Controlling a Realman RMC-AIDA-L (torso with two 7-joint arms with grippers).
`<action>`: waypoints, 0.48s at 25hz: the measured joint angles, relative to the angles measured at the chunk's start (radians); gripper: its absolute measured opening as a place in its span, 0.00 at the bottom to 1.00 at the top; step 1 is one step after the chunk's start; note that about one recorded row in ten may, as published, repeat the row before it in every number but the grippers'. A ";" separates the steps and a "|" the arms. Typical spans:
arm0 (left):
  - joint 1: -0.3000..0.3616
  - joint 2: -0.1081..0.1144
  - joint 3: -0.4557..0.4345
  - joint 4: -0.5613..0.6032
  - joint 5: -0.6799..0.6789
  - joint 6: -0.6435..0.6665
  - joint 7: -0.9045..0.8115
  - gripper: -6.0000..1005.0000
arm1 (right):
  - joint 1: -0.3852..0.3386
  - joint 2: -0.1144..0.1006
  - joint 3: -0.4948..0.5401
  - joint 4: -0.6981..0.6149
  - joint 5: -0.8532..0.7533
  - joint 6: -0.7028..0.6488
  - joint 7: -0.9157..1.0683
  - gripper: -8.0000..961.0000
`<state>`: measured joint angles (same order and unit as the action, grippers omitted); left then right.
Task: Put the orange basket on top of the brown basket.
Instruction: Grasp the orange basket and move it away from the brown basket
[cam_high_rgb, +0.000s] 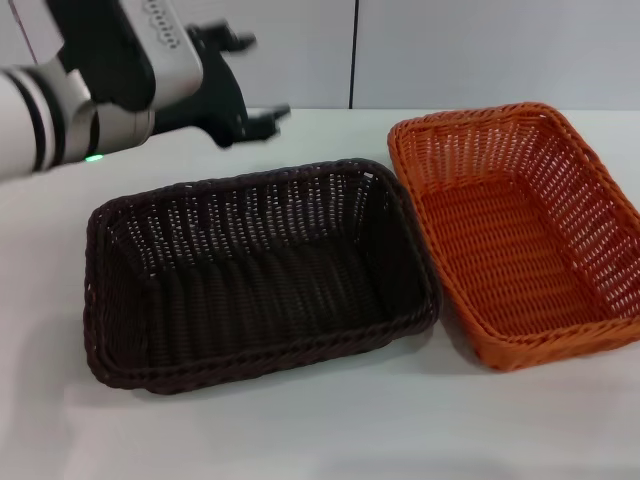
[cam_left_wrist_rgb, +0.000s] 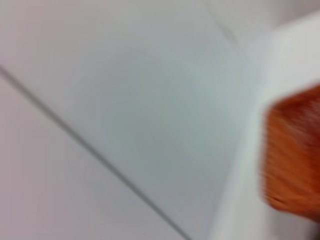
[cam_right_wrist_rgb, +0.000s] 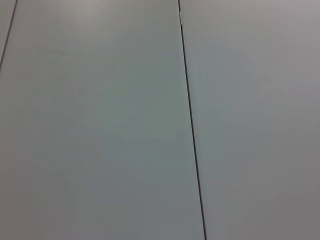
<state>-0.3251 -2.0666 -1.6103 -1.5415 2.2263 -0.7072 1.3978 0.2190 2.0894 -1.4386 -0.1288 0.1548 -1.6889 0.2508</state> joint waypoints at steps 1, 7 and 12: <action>0.079 0.006 0.128 -0.016 -0.023 0.271 0.003 0.78 | 0.004 0.000 0.000 0.000 0.000 0.000 0.013 0.75; 0.186 0.007 0.422 0.074 0.038 1.054 -0.082 0.80 | 0.026 -0.002 0.000 -0.018 0.000 0.007 0.071 0.74; 0.281 0.008 0.567 0.412 0.254 1.820 -0.661 0.80 | 0.063 -0.016 -0.015 -0.028 -0.020 0.020 0.269 0.74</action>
<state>-0.0437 -2.0587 -1.0429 -1.1298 2.4798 1.1133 0.7363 0.2823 2.0739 -1.4534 -0.1571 0.1352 -1.6685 0.5194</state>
